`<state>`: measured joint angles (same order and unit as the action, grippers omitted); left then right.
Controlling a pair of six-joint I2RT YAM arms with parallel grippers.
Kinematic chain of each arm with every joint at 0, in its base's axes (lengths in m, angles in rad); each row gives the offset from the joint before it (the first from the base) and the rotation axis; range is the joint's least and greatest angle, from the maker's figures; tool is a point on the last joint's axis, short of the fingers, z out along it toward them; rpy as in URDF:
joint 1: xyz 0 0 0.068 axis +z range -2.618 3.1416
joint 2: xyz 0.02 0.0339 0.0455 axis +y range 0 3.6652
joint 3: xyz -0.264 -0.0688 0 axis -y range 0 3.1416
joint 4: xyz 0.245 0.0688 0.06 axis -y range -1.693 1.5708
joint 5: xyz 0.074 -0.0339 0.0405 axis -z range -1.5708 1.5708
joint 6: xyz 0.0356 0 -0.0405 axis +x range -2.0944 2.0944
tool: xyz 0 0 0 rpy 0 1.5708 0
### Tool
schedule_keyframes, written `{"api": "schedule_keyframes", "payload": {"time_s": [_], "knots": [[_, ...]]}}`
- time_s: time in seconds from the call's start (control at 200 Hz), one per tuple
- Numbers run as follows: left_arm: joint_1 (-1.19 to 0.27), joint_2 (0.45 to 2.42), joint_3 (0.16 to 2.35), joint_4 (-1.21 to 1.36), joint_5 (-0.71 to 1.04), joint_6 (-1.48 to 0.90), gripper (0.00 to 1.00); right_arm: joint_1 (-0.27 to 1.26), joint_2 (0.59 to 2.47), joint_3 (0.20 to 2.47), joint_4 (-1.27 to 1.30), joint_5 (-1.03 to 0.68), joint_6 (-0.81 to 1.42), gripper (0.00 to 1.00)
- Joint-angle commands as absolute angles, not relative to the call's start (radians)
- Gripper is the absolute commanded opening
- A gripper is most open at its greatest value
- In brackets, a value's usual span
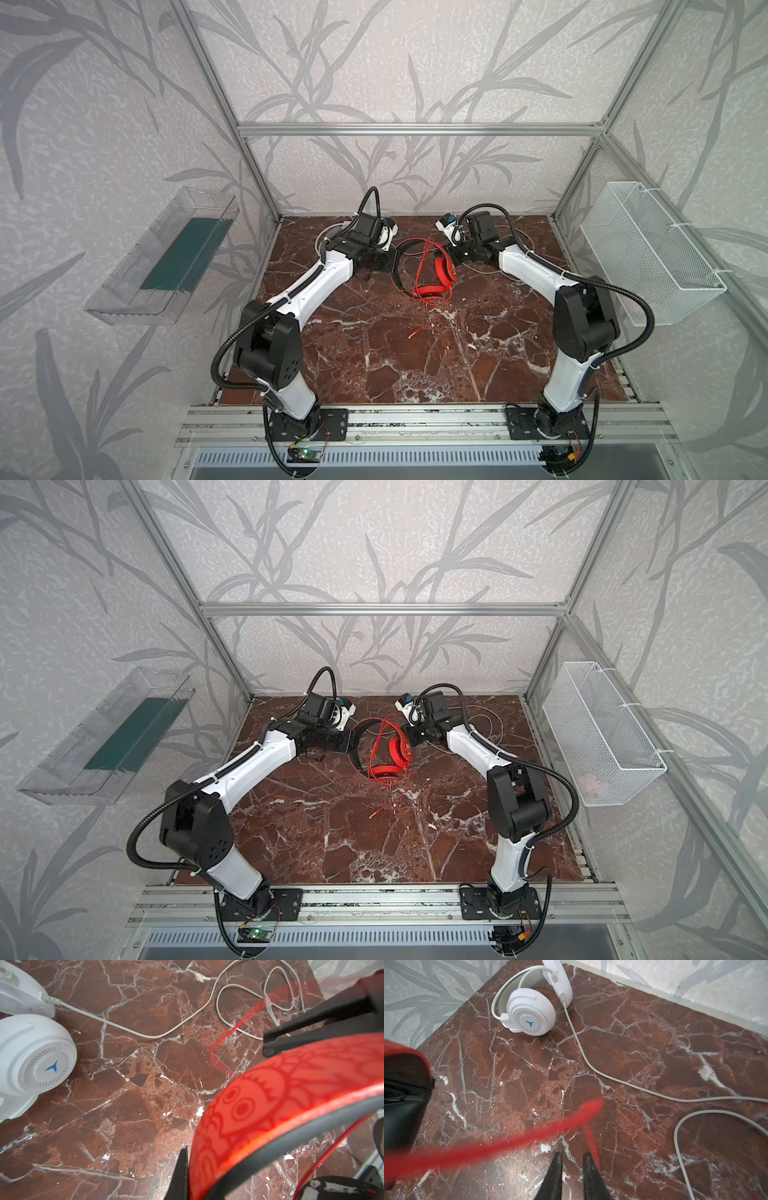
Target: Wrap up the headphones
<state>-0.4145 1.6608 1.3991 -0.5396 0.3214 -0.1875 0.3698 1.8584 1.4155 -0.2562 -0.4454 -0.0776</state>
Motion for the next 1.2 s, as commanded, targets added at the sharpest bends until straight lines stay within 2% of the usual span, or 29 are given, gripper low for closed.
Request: {"api": "schedule_keyframes", "payload": {"time_s": [0.0,0.255,0.355,0.525,0.83,0.995,1.195], "knots": [[-0.408,1.604,1.396,-0.482,0.384,-0.225,0.00,0.360,1.863,1.390,-0.204,-0.444,-0.038,0.23],[-0.400,1.593,1.370,-0.451,0.386,-0.253,0.00,0.343,1.898,1.367,-0.205,-0.432,0.076,0.30],[-0.390,1.596,1.358,-0.431,0.393,-0.274,0.00,0.330,1.870,1.311,-0.180,-0.412,0.130,0.32],[-0.369,1.603,1.344,-0.378,0.426,-0.322,0.00,0.315,1.795,1.173,-0.094,-0.412,0.193,0.42],[-0.347,1.604,1.322,-0.341,0.440,-0.369,0.00,0.314,1.785,1.131,-0.140,-0.434,0.231,0.49],[-0.330,1.613,1.323,-0.331,0.426,-0.394,0.00,0.319,1.683,1.012,-0.069,-0.436,0.222,0.57],[-0.322,1.648,1.347,-0.345,0.385,-0.411,0.00,0.371,1.529,0.889,-0.094,-0.424,0.091,0.64]]}}
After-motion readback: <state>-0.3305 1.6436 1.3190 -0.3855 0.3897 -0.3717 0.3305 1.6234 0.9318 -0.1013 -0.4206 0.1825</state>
